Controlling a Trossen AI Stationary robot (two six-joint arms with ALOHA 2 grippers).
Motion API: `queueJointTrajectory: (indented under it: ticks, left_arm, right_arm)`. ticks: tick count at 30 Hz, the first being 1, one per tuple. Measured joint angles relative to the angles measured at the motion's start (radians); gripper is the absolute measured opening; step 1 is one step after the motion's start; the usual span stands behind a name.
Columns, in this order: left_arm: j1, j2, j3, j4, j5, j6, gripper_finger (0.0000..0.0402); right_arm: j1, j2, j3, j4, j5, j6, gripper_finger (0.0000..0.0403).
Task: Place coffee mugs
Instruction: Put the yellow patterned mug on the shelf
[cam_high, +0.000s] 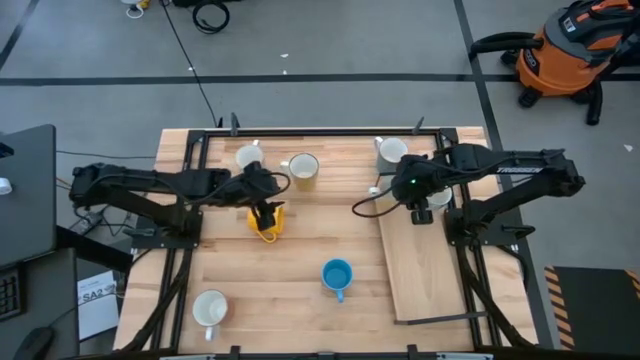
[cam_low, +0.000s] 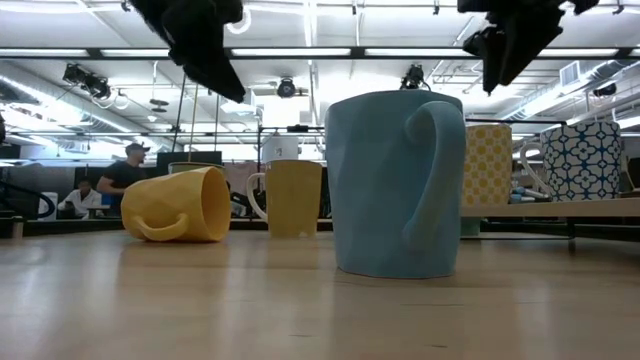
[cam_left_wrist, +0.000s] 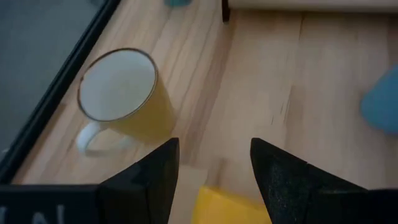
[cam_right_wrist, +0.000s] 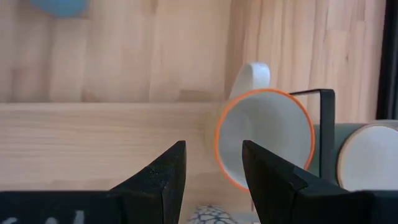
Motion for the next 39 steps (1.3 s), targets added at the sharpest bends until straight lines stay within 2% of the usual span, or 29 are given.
queueJointTrajectory:
  ticks: [5,24,30,39]
  left_arm:
    - [0.000,-0.036,-0.071,0.068,-0.002,-0.014,0.0205]
    - [0.000,-0.035,-0.080,0.122,-0.001,-0.011,0.0205]
    - [0.000,-0.035,-0.080,0.126,-0.001,-0.009,0.0205]
    - [0.000,-0.034,-0.080,0.136,-0.001,-0.009,0.0205]
  right_arm:
    - [-0.002,0.052,0.000,-0.034,0.033,-0.027,0.0163]
    - [-0.003,0.251,0.000,-0.063,0.103,-0.035,0.0157]
    - [-0.003,0.270,0.000,-0.069,0.100,0.009,0.0120]
    - [-0.002,0.269,0.000,-0.096,0.038,0.099,0.0026]
